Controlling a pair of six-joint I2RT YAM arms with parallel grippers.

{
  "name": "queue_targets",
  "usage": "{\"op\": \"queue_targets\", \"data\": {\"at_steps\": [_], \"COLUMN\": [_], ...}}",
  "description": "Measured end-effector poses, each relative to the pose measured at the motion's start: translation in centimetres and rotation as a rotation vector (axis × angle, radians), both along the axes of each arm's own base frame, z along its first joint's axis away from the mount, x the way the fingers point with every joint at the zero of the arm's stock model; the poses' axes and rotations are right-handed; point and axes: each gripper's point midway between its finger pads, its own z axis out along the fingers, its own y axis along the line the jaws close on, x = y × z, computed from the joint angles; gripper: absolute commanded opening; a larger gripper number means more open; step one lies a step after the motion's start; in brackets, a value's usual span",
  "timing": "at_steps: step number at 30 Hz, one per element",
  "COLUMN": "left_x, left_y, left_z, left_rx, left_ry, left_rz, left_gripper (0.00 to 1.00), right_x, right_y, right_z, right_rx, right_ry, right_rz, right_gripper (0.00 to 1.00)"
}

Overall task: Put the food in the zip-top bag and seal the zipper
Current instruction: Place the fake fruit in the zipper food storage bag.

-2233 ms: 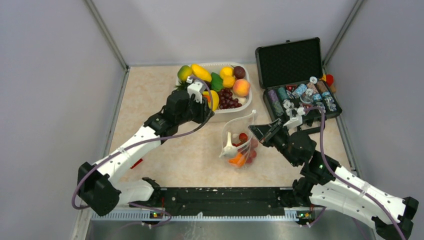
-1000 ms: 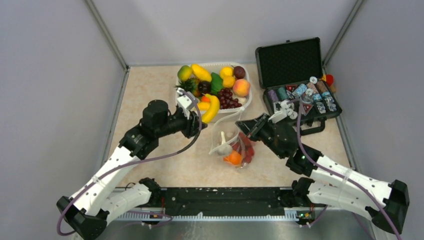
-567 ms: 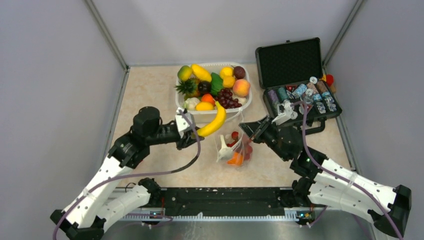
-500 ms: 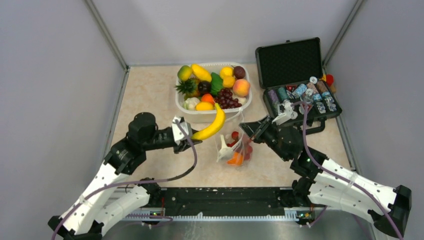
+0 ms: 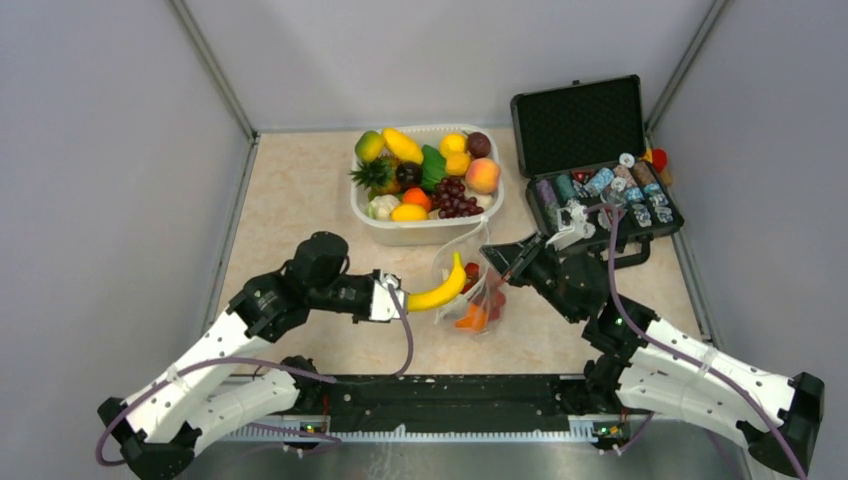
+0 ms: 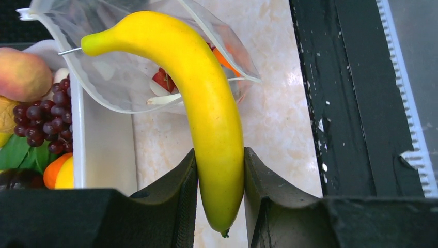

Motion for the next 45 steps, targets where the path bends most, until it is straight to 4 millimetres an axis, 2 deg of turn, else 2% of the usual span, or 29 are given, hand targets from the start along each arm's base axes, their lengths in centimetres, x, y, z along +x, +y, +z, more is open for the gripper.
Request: {"op": "queue_targets", "data": {"at_steps": [5,14,20,25,28,34,40,45], "left_x": [0.7,1.4,1.3,2.4,2.8,3.8,4.0,4.0], "left_y": [-0.2,-0.9,0.2,0.6,0.0,-2.8,-3.5,-3.3], "left_z": [-0.3,1.3,-0.5,-1.1,-0.8,1.1,-0.4,-0.6], "left_rx": [0.091,0.221,0.348,0.407,0.402,0.417,0.498,0.517], "left_ry": [-0.029,-0.028,0.006,-0.035,-0.057,-0.071,-0.033,-0.028], "left_rz": [-0.028,-0.085,-0.067,-0.02,-0.023,-0.072,-0.093,-0.076], "left_gripper": [0.06,0.04,0.02,0.03,0.03,0.01,0.04,0.08], "right_x": [0.0,0.0,-0.1,-0.3,-0.5,-0.5,-0.6,-0.7], "right_y": [0.2,1.8,1.9,2.2,2.5,3.0,3.4,3.5], "right_z": [-0.4,-0.8,-0.8,0.0,0.4,-0.3,-0.7,-0.6], "right_rx": [-0.03,-0.101,-0.122,-0.121,-0.109,-0.122,-0.131,-0.127], "right_ry": [-0.007,-0.017,-0.037,-0.052,-0.058,-0.044,-0.034,-0.035], "right_rz": [0.014,0.085,0.096,0.122,0.136,0.153,0.173,0.182], "right_gripper": [0.0,0.0,0.0,0.0,0.0,0.0,0.0,0.0]}}
